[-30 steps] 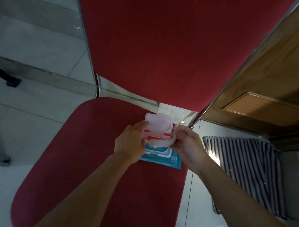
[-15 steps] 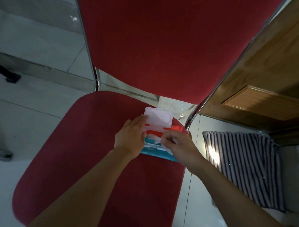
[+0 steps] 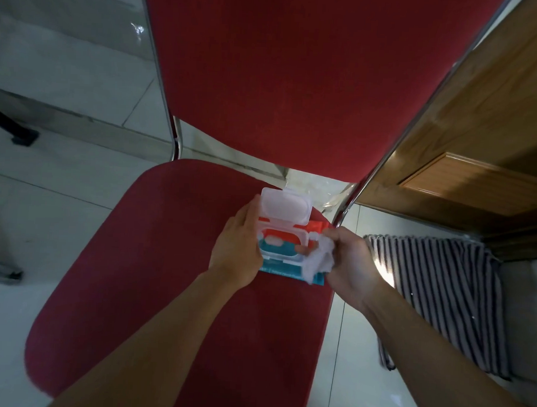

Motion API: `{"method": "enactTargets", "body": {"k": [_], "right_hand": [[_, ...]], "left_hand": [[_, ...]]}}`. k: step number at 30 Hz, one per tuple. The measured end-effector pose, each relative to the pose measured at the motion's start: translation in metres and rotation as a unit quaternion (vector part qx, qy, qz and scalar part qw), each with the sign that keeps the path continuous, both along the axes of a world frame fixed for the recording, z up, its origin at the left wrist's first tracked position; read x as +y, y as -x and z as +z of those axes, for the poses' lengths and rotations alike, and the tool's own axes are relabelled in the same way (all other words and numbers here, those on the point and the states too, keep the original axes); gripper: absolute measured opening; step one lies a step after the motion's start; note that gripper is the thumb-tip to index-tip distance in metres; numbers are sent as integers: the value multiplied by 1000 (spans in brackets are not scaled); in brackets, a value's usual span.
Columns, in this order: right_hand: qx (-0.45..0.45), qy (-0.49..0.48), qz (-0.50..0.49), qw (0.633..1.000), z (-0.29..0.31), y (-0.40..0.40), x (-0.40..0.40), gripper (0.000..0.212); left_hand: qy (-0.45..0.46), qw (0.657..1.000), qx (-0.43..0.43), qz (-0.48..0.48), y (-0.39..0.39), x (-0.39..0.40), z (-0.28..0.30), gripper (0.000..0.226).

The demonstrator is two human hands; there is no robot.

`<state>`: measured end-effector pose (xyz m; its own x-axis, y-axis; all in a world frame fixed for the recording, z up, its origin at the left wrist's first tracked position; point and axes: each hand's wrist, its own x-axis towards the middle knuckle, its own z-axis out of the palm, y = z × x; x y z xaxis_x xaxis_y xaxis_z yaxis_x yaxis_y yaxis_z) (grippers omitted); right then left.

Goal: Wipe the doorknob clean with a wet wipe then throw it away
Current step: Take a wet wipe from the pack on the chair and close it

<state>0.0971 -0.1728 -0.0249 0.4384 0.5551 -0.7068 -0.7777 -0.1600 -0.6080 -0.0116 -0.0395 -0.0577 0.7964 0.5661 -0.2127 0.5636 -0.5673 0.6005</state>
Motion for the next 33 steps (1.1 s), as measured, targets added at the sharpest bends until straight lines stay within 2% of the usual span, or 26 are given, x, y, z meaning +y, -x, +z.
{"method": "enactTargets", "body": {"k": [2,3,4,6,9,12,16,19,27,33], "right_hand": [[-10,7,-10,1000,-2,0,0,33],[-47,29,-8,998,-2,-1,2,23],[-89,58,-2,994,-1,-1,4,11],[-150,113,17,982,-3,-1,9,12],[-186,133,92,969,-6,-1,14,40],[-213,117,128,962,-7,-3,16,59],[-286,110,154,940,-2,-3,9,49],[-340,107,166,920,-3,0,0,38],[-363,140,236,890,-18,16,-15,50],[-360,135,239,892,-23,18,-15,49]], "left_hand": [[59,998,-25,28,3,1,3,87],[84,995,-34,40,4,2,4,89],[100,993,-41,52,5,3,4,87],[107,990,-56,77,4,5,3,77],[86,990,-55,96,-2,7,1,66],[32,996,-7,83,-11,3,0,82],[-43,995,45,73,-18,-1,-1,90],[-48,996,43,64,-16,-1,-2,96],[7,999,7,-38,8,1,-1,108],[-13,999,-15,-33,12,-7,-3,81]]}}
